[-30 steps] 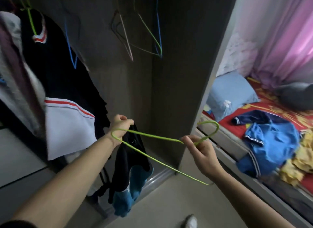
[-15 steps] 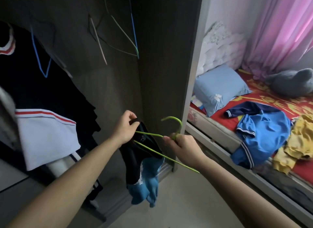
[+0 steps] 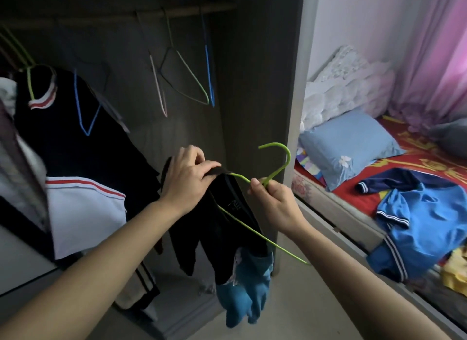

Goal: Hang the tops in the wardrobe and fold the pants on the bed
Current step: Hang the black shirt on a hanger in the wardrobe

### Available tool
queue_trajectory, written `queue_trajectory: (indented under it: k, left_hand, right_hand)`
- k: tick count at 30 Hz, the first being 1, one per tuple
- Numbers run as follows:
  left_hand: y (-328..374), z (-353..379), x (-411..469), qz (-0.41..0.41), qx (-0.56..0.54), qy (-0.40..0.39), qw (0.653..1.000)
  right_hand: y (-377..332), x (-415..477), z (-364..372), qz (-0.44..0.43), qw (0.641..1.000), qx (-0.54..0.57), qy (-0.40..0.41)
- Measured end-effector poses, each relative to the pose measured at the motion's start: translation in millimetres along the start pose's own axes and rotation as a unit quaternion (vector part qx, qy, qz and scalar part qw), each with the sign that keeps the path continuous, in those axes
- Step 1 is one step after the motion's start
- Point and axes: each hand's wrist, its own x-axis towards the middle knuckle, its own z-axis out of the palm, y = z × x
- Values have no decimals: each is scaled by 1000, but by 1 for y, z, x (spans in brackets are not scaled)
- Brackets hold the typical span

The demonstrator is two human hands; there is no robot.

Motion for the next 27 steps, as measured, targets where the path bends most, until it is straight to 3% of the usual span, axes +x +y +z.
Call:
queue_trajectory:
  k: [4, 11, 13, 16, 17, 19, 21, 24, 27]
  left_hand:
    - [2, 3, 16, 50, 15, -4, 999]
    - [18, 7, 31, 19, 27, 5, 999]
    - [18, 8, 31, 12, 49, 19, 999]
    - [14, 6, 32, -35, 48, 34, 998]
    - [12, 5, 33, -53, 43, 42, 997]
    - [8, 4, 33, -84, 26, 61, 994]
    - [5, 5, 33, -105, 11, 71, 992]
    - [2, 5, 31, -131, -2, 74, 989]
    - [-4, 5, 26, -154, -24, 61, 986]
  right_hand:
    - [-15, 9, -11, -46, 998, 11, 28]
    - [-5, 18, -5, -68, 992, -85, 61]
    - [4, 13, -3, -112, 970, -170, 134]
    - [16, 0, -3, -224, 897, -290, 248]
    - [22, -5, -2, -262, 886, -304, 234]
    - [33, -14, 1, -280, 902, -303, 130]
    - [46, -18, 7, -218, 911, -349, 32]
    - [68, -16, 10, -93, 890, -442, -60]
    - [77, -19, 3, -73, 865, -478, -133]
